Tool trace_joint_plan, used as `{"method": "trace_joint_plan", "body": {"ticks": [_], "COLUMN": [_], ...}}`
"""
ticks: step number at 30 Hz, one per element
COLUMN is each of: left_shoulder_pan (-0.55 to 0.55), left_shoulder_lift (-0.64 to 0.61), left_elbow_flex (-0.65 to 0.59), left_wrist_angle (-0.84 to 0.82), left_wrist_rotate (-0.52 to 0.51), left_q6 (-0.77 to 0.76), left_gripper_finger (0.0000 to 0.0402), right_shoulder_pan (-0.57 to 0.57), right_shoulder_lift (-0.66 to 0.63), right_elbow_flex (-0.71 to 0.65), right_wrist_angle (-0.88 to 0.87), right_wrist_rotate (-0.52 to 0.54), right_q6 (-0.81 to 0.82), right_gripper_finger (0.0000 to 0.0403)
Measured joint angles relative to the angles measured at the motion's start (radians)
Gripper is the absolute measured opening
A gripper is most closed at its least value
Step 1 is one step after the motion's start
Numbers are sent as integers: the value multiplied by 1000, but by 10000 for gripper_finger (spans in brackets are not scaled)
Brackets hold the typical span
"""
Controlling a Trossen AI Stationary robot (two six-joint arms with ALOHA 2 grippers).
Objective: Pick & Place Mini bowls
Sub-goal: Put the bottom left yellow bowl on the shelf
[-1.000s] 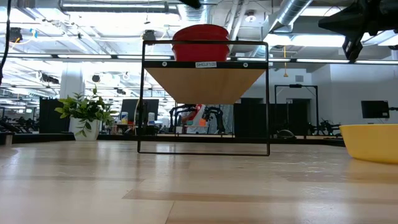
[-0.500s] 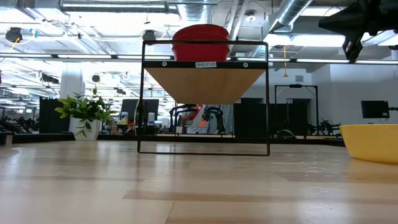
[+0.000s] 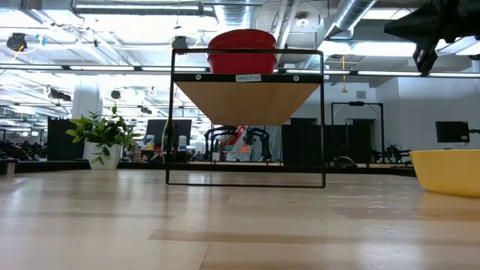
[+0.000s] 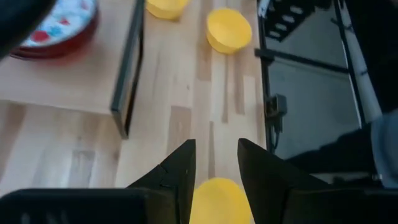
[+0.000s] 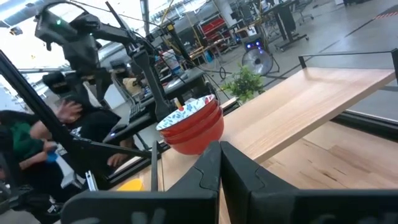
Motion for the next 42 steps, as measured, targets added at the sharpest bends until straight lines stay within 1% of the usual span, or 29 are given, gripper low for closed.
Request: {"method": "trace_joint_plan", "body": {"ticks": [3, 9, 13, 15, 19, 26, 35, 42], "left_shoulder_pan": [-39, -97, -139, -160, -197, -267, -361, -384], "left_shoulder_lift": [2, 3, 4, 4, 4, 4, 4, 4], "left_elbow_flex": [-37, -200, -318, -369, -448, -531, -607, -662], "left_wrist_angle": [2, 12, 50, 75, 136, 211, 459, 537], "left_wrist_rotate": [-2, -3, 5, 25, 35, 35, 36, 35], "left_q6": [-3, -5, -26, -26, -26, -26, 40, 43], "left_gripper_finger": [117, 117, 117, 117, 117, 117, 117, 117], "right_shoulder_pan": [0, 0, 0, 0, 0, 0, 0, 0], "right_shoulder_lift": [0, 0, 0, 0, 0, 0, 0, 0], "right_elbow_flex": [0, 0, 0, 0, 0, 0, 0, 0], "right_wrist_angle": [0, 0, 0, 0, 0, 0, 0, 0], "right_wrist_rotate": [0, 0, 0, 0, 0, 0, 0, 1], "right_q6": [0, 1, 0, 0, 0, 0, 1, 1], "right_gripper_finger": [0, 0, 0, 0, 0, 0, 0, 0]}}
